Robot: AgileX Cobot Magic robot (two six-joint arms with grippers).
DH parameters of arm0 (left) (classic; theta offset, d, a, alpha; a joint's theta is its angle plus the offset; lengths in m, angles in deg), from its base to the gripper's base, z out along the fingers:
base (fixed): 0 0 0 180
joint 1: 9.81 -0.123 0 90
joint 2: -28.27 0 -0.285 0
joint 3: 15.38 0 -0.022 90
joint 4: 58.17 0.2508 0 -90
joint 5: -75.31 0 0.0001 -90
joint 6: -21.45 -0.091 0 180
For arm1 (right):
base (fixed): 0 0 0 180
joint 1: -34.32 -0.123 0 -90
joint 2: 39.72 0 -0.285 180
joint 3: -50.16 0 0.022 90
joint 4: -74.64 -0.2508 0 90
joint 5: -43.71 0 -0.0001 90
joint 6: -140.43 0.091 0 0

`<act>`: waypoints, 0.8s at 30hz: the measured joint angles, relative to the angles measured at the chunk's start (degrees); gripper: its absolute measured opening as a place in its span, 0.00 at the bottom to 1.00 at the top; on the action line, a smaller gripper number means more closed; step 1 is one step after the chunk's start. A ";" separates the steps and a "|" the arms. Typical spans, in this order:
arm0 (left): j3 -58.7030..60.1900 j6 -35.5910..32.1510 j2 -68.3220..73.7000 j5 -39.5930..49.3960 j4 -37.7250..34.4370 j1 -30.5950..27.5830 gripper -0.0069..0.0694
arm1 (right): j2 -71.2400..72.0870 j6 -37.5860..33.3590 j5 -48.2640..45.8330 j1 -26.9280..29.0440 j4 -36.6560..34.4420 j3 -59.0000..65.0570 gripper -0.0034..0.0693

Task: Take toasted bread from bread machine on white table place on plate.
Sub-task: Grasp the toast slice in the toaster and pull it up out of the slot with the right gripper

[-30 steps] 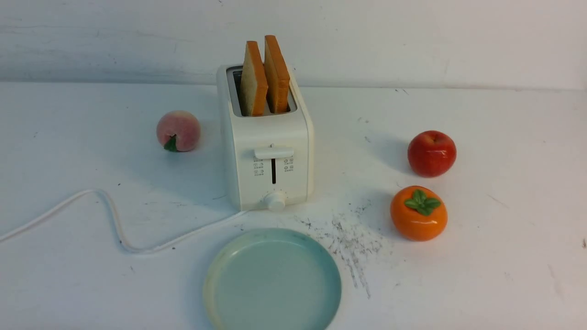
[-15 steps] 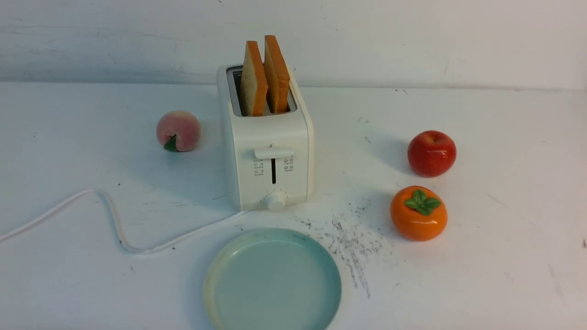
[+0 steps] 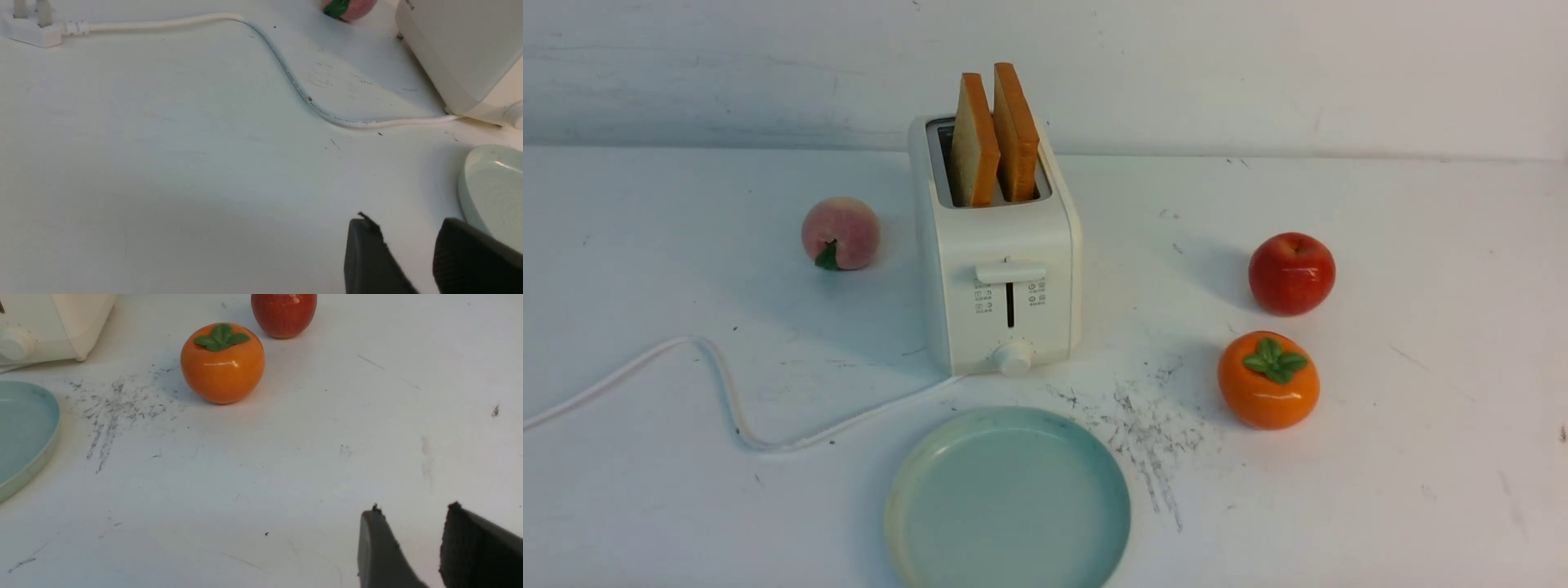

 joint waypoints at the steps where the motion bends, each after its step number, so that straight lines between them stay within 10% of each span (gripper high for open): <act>1: 0.00 0.00 0.00 0.00 0.00 0.00 0.40 | 0.00 0.00 0.00 0.00 0.00 0.00 0.38; 19: 0.00 1.01 0.00 -0.63 -1.64 0.00 0.40 | 0.00 0.00 0.05 0.00 0.00 0.00 0.38; 24: 0.00 17.44 0.00 -2.74 -28.48 0.00 0.40 | 0.00 5.88 1.79 0.00 -9.59 0.25 0.38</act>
